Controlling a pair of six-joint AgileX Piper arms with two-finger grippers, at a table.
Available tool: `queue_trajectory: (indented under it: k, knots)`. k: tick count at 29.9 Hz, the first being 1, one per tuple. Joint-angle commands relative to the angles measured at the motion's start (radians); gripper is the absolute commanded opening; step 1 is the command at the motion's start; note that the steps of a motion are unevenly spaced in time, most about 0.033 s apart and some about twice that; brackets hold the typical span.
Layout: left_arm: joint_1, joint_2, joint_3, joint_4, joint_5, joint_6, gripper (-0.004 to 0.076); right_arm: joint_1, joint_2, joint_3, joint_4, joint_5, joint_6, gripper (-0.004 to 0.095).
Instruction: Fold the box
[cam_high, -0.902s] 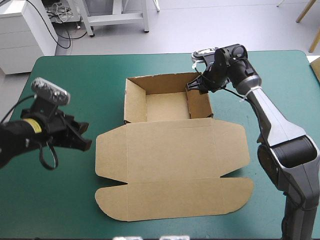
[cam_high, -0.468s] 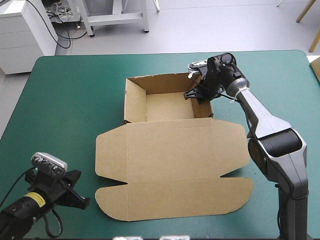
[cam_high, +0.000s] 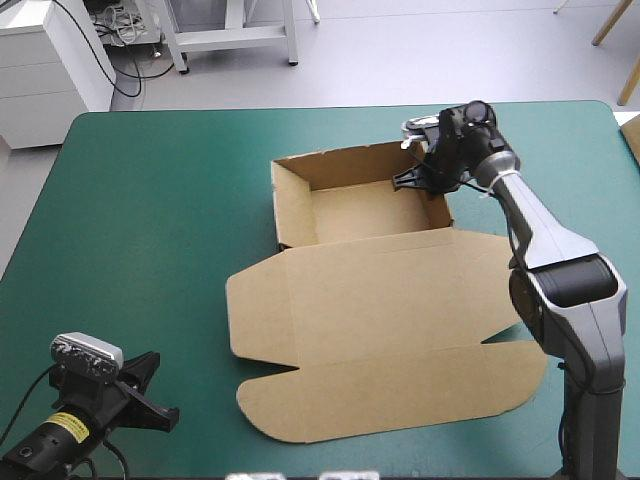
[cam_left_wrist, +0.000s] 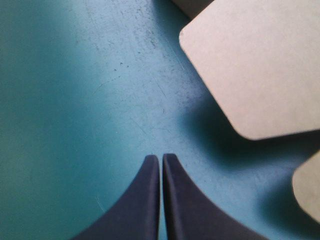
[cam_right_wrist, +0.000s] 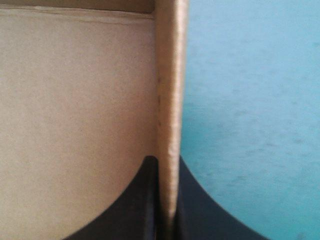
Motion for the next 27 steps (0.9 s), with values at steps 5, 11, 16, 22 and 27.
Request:
queue_trajectory:
  k: [5, 11, 16, 22, 27]
  knots:
    - [-0.005, 0.008, -0.019, -0.014, -0.078, -0.011, -0.0008, -0.268, -0.06, -0.024, -0.059, -0.018, -0.04, -0.0021]
    - [-0.005, 0.008, -0.018, -0.014, -0.082, -0.011, -0.0008, -0.492, -0.06, -0.024, -0.059, -0.018, -0.052, -0.0022]
    - [-0.005, 0.008, -0.018, -0.014, -0.082, -0.011, -0.0008, -0.637, -0.06, -0.024, -0.054, -0.018, -0.055, -0.0021]
    - [-0.005, 0.008, -0.018, -0.014, -0.082, -0.011, -0.0008, -0.733, -0.06, -0.024, -0.045, -0.018, -0.052, -0.0021]
    - [-0.005, 0.008, -0.018, -0.014, -0.082, -0.011, -0.0008, -0.742, -0.06, -0.024, -0.044, -0.018, -0.052, -0.0003]
